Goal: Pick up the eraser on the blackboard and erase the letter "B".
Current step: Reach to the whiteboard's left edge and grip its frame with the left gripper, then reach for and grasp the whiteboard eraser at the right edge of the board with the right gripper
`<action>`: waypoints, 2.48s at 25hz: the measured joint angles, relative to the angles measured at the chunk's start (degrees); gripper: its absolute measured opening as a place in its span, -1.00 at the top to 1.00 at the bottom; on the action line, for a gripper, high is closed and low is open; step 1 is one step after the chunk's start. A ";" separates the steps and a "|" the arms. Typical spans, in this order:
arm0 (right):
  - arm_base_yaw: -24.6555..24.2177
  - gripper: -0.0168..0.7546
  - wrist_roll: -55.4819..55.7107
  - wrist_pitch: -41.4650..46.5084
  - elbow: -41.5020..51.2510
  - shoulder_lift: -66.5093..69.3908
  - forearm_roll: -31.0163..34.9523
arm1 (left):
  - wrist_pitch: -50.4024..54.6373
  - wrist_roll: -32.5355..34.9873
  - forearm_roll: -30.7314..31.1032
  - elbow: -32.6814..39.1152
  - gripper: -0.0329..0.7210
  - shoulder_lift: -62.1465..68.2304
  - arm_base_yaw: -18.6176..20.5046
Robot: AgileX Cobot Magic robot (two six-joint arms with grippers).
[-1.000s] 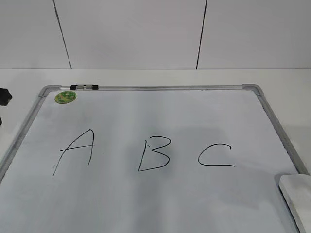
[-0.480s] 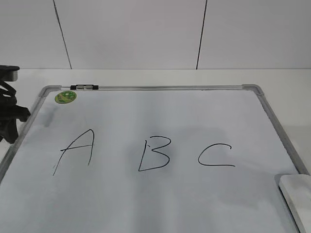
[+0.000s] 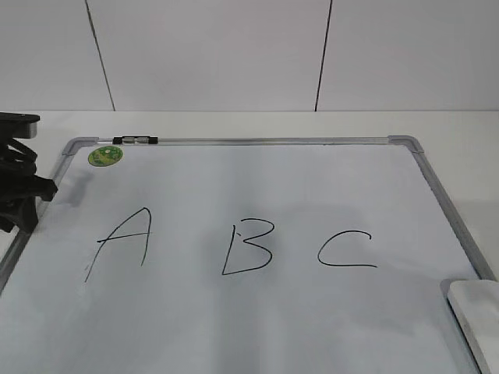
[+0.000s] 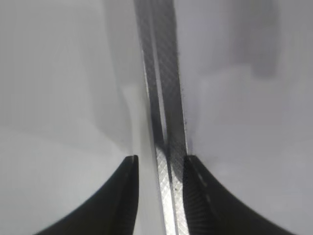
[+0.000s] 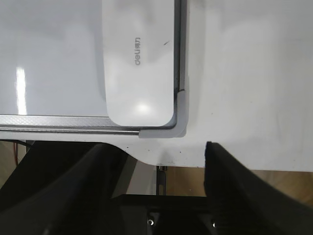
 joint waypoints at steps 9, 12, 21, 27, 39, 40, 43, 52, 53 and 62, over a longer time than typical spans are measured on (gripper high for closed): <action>0.00 -0.28 0.00 0.00 0.00 0.00 0.00 | -0.88 0.00 0.09 0.00 0.37 0.15 0.00; 0.00 -0.28 0.00 0.00 0.00 0.00 0.00 | -0.87 0.00 0.09 0.00 0.43 0.62 0.00; 0.00 -0.28 0.00 0.00 0.00 0.00 0.10 | -0.46 0.00 0.09 -0.45 0.45 1.24 0.00; 0.00 -0.28 0.00 0.00 0.00 0.00 0.08 | 0.36 -0.02 -0.02 -0.97 0.63 1.75 0.00; 0.00 -0.36 0.00 -1.55 0.00 0.04 0.08 | 0.47 -1.96 -0.78 -1.09 0.86 1.99 0.00; 0.00 -0.43 0.00 -1.82 0.00 0.29 0.08 | 0.47 -1.96 -0.78 -1.09 0.86 1.99 0.00; 0.00 -0.66 0.74 -2.07 0.00 2.01 0.08 | 0.47 -1.96 -0.78 -1.09 0.86 1.99 0.00; 0.00 -0.77 1.27 -10.45 0.00 12.39 0.88 | 0.47 -1.96 -0.78 -1.09 0.86 1.99 0.00; 0.00 -0.77 1.27 -11.18 0.00 13.87 0.88 | 0.47 -1.96 -0.78 -1.09 0.86 1.99 0.00; 0.00 -0.75 1.27 -17.39 -0.13 27.23 1.59 | 0.57 -1.96 -0.78 -1.18 0.86 1.99 0.00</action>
